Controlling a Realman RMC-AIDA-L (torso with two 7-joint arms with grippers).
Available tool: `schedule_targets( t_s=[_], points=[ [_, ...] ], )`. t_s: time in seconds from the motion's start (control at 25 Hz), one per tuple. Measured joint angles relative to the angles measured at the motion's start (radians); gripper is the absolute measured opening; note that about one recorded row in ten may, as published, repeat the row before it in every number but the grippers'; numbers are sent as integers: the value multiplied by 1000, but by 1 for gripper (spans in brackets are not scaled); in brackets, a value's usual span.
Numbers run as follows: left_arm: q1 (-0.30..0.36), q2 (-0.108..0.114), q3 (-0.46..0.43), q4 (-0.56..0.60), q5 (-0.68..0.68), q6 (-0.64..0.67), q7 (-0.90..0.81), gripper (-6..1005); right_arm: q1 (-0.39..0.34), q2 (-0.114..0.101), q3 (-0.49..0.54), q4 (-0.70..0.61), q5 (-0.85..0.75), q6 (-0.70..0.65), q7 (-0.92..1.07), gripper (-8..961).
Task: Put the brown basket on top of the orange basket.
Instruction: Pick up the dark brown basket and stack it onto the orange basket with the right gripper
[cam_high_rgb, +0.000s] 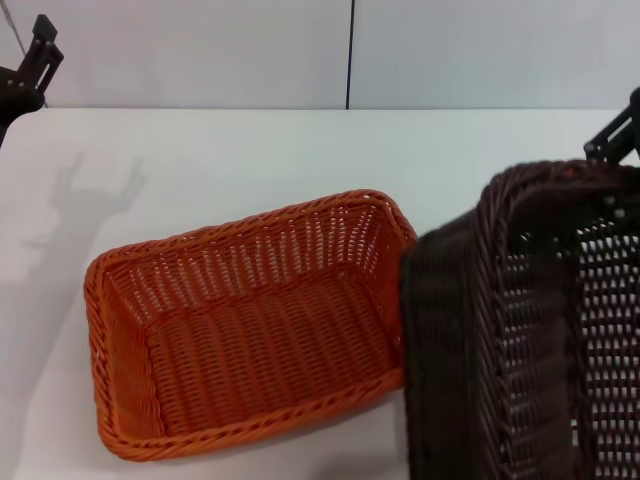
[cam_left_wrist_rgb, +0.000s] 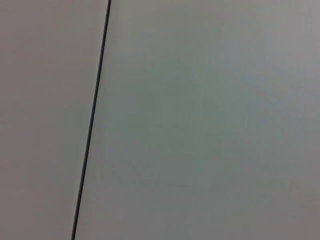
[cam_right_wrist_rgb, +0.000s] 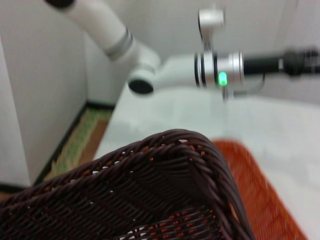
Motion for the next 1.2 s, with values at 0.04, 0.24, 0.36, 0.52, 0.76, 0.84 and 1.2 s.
schedule_targets(
  t_s=[0.04,0.24,0.36,0.52,0.76,0.84,1.2],
  points=[
    [1,0,0,0,0,-1,0,843,-5,0,-2,3,30,0,5,141],
    [3,0,0,0,0,-12,0,842,-18,17,15,36,131,9,19,141],
    [1,0,0,0,0,-18,0,842,-32,30,33,71,230,20,27,141],
    [-7,1,1,0,0,-38,12,843,-56,59,33,100,339,64,32,141],
    [-12,2,1,0,1,-49,15,843,-86,137,39,106,383,151,20,141],
    [-13,2,1,0,2,-58,15,842,-103,161,37,115,420,179,5,141],
    [-14,2,1,0,5,-71,37,843,-183,207,19,232,585,241,-69,142]
  ],
)
